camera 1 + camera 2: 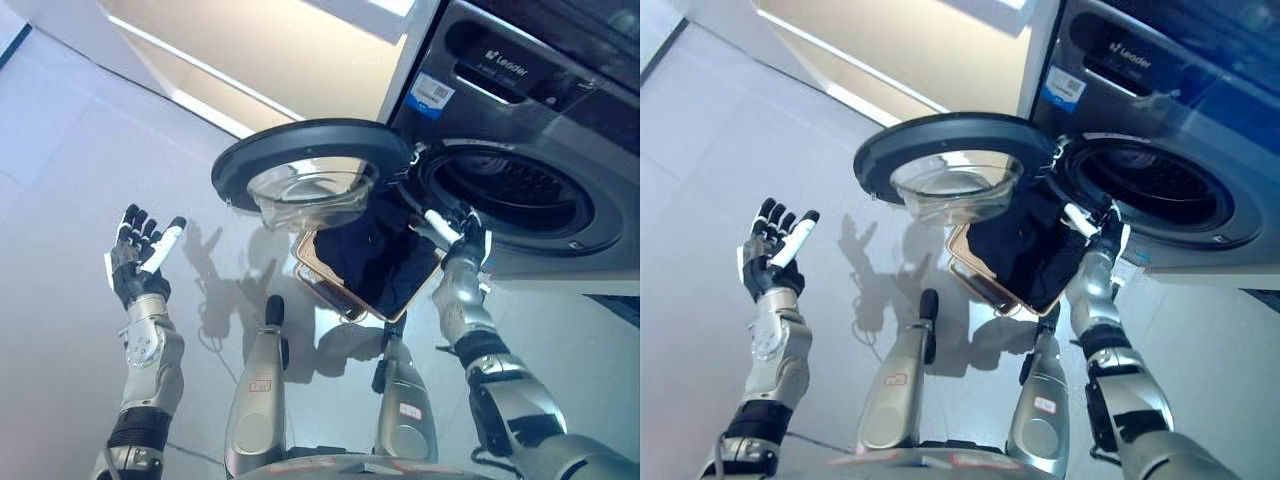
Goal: Put the clothes in the basket into the washing machine.
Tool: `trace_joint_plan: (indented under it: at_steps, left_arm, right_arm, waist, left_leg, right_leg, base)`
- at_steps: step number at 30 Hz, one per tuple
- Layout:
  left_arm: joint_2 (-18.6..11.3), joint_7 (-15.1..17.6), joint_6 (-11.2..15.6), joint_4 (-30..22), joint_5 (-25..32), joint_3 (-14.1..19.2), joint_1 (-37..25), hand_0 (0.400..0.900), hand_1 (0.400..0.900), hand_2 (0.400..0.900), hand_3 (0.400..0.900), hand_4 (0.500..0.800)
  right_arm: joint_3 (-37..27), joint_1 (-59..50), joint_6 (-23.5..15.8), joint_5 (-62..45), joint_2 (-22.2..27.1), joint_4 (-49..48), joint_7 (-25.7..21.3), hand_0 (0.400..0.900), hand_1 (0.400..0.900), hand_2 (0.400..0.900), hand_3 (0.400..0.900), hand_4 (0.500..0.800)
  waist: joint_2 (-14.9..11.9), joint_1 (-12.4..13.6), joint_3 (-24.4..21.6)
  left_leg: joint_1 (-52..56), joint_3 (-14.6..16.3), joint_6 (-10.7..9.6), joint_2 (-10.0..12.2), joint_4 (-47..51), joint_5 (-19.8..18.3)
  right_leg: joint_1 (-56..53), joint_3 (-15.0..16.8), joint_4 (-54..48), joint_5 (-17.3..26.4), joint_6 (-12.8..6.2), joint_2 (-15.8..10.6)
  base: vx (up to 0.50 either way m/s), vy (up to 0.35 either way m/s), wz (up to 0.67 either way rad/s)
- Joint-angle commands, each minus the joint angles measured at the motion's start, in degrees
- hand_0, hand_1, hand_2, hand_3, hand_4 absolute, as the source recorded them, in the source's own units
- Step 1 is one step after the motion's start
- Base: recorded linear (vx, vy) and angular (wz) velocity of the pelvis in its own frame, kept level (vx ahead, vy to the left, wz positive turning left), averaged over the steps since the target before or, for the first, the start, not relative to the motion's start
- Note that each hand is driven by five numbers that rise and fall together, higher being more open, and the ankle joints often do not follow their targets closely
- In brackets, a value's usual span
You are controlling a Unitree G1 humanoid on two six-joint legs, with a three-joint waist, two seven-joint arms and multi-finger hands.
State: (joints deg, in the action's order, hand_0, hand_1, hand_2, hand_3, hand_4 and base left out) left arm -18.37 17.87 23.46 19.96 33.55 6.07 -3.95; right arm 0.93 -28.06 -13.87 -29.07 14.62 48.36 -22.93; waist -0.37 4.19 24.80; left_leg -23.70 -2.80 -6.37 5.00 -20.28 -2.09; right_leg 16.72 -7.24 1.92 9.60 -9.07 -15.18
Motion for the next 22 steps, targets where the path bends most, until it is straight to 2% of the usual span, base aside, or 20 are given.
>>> trace_joint_plan:
  at_steps: [1,7,13,17,22]
  left_arm:
    - [-1.5,0.6,3.4,-0.3,-4.5,5.8,1.6,0.9,0.9,0.9,0.9,0.8]
    - [-1.6,0.9,3.3,0.7,-8.5,8.6,3.1,0.9,0.9,0.9,0.9,0.8]
    - [-1.4,-1.4,3.4,1.1,-12.0,9.1,5.8,0.9,0.9,0.9,0.9,0.8]
    - [-1.8,-2.8,3.2,1.4,-12.7,9.0,6.8,0.9,0.9,0.9,0.9,0.8]
    - [-1.3,-4.6,2.9,-0.2,-13.0,9.4,8.9,0.9,0.9,0.9,0.9,0.8]
  right_arm:
    - [-0.4,3.5,-3.8,5.2,1.8,-8.7,1.0,0.9,0.9,0.9,0.9,0.8]
    - [-3.3,12.3,-4.5,11.9,4.0,-20.3,1.7,0.9,0.9,0.9,0.9,0.8]
    - [-7.3,17.3,-4.6,23.2,8.6,-28.7,0.9,0.9,0.9,0.9,0.9,0.8]
    - [-8.4,18.3,-5.2,25.7,10.3,-31.3,1.2,0.9,0.9,0.9,0.9,0.8]
    - [-9.3,20.1,-5.7,24.7,9.6,-31.8,2.6,0.9,0.9,0.9,0.9,0.8]
  waist:
    - [0.5,-0.5,-7.0]
    - [0.0,-1.2,-10.8]
    - [-0.3,-1.0,-15.4]
    - [-0.8,-0.8,-18.0]
    - [-1.3,-0.7,-20.4]
  left_leg:
    - [5.6,-2.0,1.8,1.8,12.1,5.3]
    - [11.0,-1.6,1.9,2.1,15.8,5.6]
    - [15.6,-1.5,1.3,2.0,19.8,6.3]
    - [18.0,-1.4,1.1,2.2,21.4,6.3]
    - [20.4,-1.0,1.0,2.7,22.3,6.0]
  right_leg:
    - [-5.2,-1.6,6.7,-8.1,-0.16,-0.2]
    - [-9.7,-2.7,5.5,-8.5,-0.94,-0.3]
    - [-14.4,-4.7,3.3,-8.9,-1.81,-0.1]
    - [-16.4,-5.1,2.8,-9.2,-2.11,0.2]
    - [-18.4,-5.1,1.8,-9.3,-2.19,0.5]
  base:
    - [0.12,-0.016,-0.03]
    - [0.1,-0.002,0.03]
    - [0.1,-0.005,0.09]
    - [0.08,0.0,0.03]
    - [0.04,-0.004,-0.04]
